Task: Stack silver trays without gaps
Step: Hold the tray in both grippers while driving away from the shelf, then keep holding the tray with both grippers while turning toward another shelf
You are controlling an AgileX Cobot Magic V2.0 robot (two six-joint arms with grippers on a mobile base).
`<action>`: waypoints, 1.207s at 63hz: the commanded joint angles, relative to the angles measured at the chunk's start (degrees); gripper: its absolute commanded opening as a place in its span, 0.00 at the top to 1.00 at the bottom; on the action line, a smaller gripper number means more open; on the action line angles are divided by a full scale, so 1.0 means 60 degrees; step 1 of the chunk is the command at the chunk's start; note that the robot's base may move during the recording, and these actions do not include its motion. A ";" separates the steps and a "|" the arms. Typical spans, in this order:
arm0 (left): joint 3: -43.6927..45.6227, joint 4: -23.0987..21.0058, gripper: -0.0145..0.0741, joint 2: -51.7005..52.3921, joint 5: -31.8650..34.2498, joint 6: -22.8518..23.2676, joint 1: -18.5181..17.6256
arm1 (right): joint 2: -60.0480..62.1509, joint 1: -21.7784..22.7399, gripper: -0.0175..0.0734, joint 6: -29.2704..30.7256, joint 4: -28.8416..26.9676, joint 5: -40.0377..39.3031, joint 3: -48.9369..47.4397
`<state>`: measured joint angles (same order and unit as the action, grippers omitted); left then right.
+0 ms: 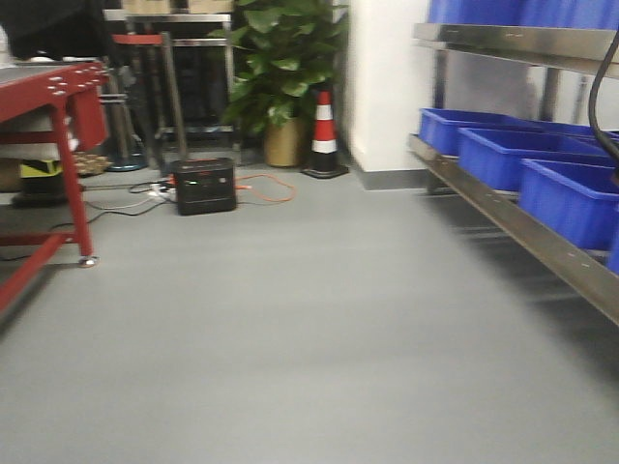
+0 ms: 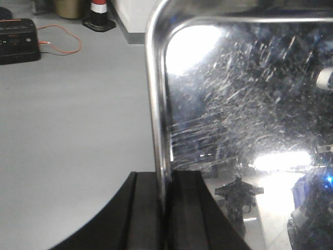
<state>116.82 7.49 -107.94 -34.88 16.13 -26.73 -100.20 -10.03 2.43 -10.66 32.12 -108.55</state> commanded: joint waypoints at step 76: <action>0.0077 0.0126 0.86 0.0010 0.0231 -0.0079 0.0022 | 0.0140 0.0009 0.88 0.0113 -0.0062 -0.0505 -0.0138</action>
<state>116.82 7.49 -107.98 -34.88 16.13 -26.73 -100.20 -10.03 2.43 -10.66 32.12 -108.55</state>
